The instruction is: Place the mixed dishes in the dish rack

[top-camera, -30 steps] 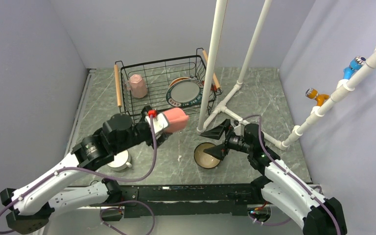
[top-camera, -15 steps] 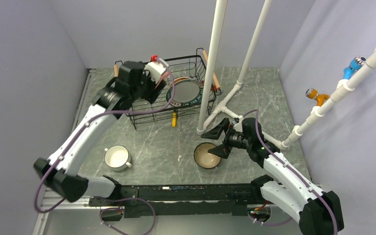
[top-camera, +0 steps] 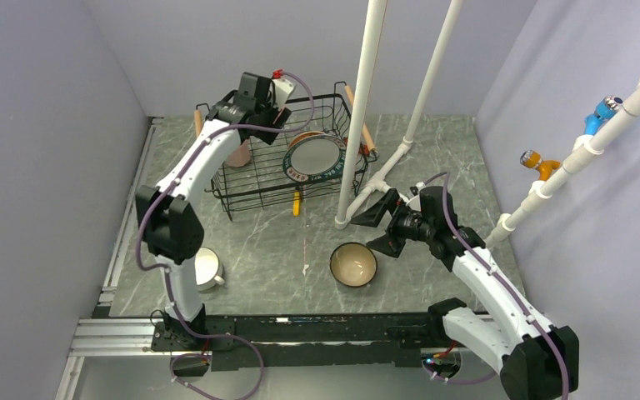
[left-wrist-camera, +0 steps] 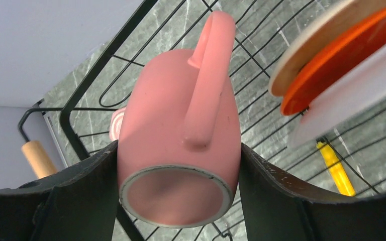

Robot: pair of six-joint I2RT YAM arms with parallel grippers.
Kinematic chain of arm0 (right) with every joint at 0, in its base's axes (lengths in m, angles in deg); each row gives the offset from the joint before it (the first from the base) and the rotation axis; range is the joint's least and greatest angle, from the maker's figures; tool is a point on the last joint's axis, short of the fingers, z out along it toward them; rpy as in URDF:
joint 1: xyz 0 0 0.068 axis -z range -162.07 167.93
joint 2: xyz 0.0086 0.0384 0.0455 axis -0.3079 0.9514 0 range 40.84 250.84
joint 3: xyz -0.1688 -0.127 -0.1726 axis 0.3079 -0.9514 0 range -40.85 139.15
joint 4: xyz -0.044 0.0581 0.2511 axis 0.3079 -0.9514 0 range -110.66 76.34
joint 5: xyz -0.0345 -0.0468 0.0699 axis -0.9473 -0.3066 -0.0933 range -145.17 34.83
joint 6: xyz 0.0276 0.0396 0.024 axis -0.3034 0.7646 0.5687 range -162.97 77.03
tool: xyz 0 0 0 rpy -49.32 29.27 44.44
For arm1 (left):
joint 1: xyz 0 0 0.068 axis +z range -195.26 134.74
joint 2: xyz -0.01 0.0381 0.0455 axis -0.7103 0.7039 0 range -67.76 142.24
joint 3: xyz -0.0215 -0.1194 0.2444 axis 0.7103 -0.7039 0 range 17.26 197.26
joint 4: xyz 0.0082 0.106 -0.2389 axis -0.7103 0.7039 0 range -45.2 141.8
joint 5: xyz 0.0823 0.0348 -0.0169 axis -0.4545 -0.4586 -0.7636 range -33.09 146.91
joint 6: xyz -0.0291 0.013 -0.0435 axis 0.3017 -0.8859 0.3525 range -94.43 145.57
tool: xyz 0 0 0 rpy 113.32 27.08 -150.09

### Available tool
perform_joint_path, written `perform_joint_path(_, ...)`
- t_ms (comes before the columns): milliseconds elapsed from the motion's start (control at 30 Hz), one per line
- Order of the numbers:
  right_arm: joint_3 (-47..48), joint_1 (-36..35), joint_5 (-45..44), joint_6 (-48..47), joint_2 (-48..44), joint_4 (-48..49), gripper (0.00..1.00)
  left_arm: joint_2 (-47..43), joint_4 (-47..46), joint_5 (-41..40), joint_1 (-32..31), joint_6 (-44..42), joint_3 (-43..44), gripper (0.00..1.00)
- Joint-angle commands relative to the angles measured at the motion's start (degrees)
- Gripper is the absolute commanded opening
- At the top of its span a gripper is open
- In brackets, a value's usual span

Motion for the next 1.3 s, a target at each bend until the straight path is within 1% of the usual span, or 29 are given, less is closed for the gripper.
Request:
perform_joint_path(0, 1.52, 1.06, -0.23, -2.15, 1.31, -2.44, 0.99, 4.28, -2.11, -2.23, 0.05, 0.97, 8.03, 0.0)
perform_joint_path(133, 0.38, 1.83, 0.57, -1.33, 1.35, -1.48, 0.99, 6.55, -3.99, 0.26, 0.75, 0.98, 7.66, 0.0)
perform_joint_path(300, 0.36, 2.46, 0.81, -1.35, 1.56, -1.64, 0.99, 9.33, -5.52, 2.64, 1.65, -1.07, 7.59, 0.0)
perform_joint_path(400, 0.79, 2.69, 0.68, -1.59, 1.65, -2.26, 0.99, 11.54, -4.66, 4.69, 2.23, -3.72, 9.48, 0.0)
perform_joint_path(500, 1.06, 2.92, 0.47, -1.65, 1.64, -2.71, 0.99, 12.71, -4.69, 6.82, 2.57, -7.24, 9.41, 0.0)
perform_joint_path(867, 0.26, 3.06, 0.67, -0.69, 1.94, -1.92, 0.99, 18.07, -3.07, 5.52, 3.23, -14.49, 12.77, 0.0)
perform_joint_path(1267, -1.13, 3.13, 0.82, -0.39, 2.17, -0.46, 0.99, 21.41, -2.83, 3.5, 3.43, -16.64, 14.77, 0.0)
